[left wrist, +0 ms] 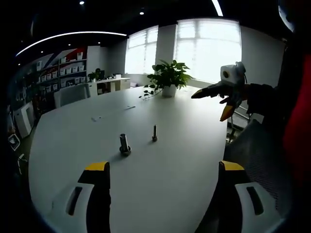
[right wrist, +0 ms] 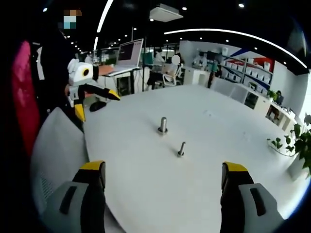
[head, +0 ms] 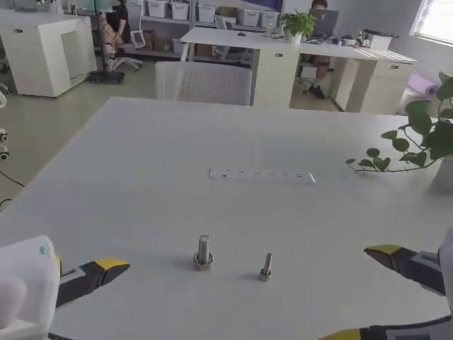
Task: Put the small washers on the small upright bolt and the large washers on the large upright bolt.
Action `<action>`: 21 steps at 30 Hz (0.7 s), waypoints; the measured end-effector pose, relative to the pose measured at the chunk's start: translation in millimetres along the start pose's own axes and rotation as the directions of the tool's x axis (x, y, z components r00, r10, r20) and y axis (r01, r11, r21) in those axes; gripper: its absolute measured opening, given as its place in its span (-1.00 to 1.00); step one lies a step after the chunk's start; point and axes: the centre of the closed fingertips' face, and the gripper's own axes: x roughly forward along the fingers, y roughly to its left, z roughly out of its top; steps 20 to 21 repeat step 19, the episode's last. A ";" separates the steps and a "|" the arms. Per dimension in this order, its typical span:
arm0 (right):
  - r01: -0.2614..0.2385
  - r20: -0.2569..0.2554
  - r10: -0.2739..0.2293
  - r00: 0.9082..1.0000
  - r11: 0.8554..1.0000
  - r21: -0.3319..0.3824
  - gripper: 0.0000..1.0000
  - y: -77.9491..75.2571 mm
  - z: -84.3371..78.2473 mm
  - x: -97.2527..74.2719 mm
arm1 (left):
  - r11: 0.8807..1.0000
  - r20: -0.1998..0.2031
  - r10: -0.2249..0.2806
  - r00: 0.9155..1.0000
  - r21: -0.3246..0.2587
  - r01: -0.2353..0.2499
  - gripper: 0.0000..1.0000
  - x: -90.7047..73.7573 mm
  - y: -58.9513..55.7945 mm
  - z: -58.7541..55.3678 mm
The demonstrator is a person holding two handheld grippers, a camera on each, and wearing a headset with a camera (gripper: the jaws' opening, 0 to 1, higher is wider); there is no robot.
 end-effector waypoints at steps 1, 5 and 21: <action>-0.003 0.004 0.003 1.000 1.000 0.000 1.00 1.1 0.4 0.0 | 1.000 0.002 0.000 1.000 -0.001 0.000 0.85 0.1 0.3 0.3; -0.012 -0.008 0.012 1.000 1.000 0.005 1.00 4.0 -3.8 1.2 | 1.000 -0.001 0.001 1.000 -0.001 -0.001 0.86 0.4 1.2 -0.6; -0.011 -0.019 0.011 1.000 1.000 0.007 1.00 2.4 -7.8 -1.3 | 1.000 -0.015 -0.003 1.000 -0.020 0.002 0.89 2.6 -0.7 -4.2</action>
